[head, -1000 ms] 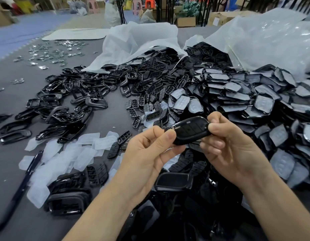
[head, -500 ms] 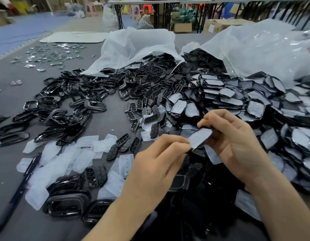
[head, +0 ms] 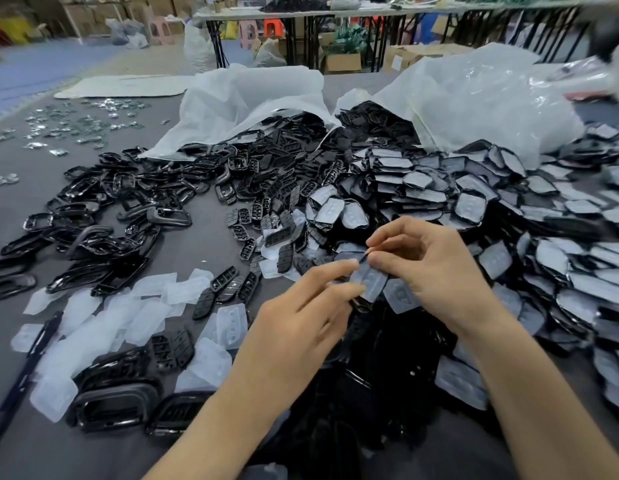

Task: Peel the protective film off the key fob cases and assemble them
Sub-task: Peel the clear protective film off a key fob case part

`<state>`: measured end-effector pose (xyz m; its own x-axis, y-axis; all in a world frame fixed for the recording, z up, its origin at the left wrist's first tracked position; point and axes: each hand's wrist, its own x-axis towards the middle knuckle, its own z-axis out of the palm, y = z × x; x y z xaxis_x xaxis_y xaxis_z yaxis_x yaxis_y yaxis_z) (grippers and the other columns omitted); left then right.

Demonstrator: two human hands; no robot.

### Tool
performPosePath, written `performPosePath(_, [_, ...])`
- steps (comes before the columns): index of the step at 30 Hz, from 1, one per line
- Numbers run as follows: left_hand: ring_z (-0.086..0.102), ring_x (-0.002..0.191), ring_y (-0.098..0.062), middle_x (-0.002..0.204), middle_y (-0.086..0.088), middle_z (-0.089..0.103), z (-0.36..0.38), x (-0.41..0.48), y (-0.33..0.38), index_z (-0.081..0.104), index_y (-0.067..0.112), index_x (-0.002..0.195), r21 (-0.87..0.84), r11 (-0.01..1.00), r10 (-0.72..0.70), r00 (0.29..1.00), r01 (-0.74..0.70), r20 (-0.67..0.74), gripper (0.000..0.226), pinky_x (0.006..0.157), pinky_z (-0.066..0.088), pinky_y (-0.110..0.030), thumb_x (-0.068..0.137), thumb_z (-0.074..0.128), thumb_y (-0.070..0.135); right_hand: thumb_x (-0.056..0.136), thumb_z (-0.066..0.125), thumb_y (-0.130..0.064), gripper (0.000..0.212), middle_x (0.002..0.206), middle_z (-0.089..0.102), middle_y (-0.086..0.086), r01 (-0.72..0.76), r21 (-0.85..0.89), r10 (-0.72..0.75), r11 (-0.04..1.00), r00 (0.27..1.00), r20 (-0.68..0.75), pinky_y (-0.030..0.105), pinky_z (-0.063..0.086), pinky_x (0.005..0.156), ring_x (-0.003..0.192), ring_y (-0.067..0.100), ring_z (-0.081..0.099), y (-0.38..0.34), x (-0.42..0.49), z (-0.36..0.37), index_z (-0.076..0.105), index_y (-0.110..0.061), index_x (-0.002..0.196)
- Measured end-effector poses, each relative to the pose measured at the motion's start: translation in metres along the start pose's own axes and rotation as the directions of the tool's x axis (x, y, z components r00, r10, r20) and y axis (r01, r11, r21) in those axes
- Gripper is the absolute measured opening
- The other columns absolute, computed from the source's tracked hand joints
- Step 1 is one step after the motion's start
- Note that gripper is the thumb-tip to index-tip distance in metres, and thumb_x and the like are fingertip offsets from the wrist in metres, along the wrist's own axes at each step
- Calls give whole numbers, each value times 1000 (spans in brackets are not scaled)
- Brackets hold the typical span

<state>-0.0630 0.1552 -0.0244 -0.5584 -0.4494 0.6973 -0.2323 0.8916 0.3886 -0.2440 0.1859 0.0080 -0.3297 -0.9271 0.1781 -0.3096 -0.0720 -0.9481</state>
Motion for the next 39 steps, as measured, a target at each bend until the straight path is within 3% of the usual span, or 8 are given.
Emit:
performPosePath(5, [66,102,-13,129,5,62,-3,0,0,66,13,121,69,997,-28,987,18,159,35,78,56,-33,92,47,17,78,74,1,20,73,69,-2,17,-12,-17,1000,999,34,17,49,70,72,6,64,2,0,2,69,-19,77])
performPosePath(14, [67,94,-6,122,15,65,-9,3,0,67,23,119,65,997,-44,967,28,250,34,66,57,-30,89,50,21,80,72,-2,18,73,70,-1,42,-209,-40,977,999,11,19,51,70,73,14,66,4,0,2,68,-19,75])
performPosePath(17, [62,107,-5,122,10,65,-17,4,-12,66,18,121,59,997,-63,992,56,113,38,90,50,-21,86,51,18,81,71,-4,20,70,68,-5,83,-327,-87,941,996,3,13,47,63,66,10,62,5,0,5,67,-22,74])
performPosePath(19, [55,114,-5,123,9,63,-24,5,-29,63,18,124,115,966,-235,972,234,0,37,100,41,-18,88,52,17,82,70,-3,20,70,66,-6,117,-386,-107,915,993,46,16,47,64,66,10,60,6,-1,9,67,-22,75])
performPosePath(24, [41,132,-25,138,-3,53,-27,-4,-64,50,18,137,380,725,-641,764,574,70,44,113,25,-37,93,57,20,83,69,-8,12,74,55,-14,179,-559,-146,810,984,104,28,44,77,85,11,52,10,-3,19,69,-20,85])
performPosePath(28, [54,105,-22,112,-1,64,-29,-5,-69,69,17,110,351,732,-622,783,584,-7,22,84,29,-17,89,64,12,84,68,-12,5,80,60,-10,262,-614,-270,745,959,82,21,33,74,88,13,48,4,-3,17,67,-17,85])
performPosePath(34, [62,96,-19,101,-3,71,-34,-3,-69,69,14,112,181,752,-629,772,633,-86,27,78,35,-12,89,61,2,90,57,-5,19,102,64,0,413,-628,-227,660,906,358,34,46,88,99,20,57,-16,24,59,67,-15,104])
performPosePath(39, [63,95,-17,106,-2,68,-43,-1,-67,62,13,122,65,795,-562,772,603,-297,34,88,46,-27,94,49,-1,86,53,2,33,113,57,-2,565,-759,-109,322,819,564,31,42,74,108,22,51,-18,58,100,62,-18,111])
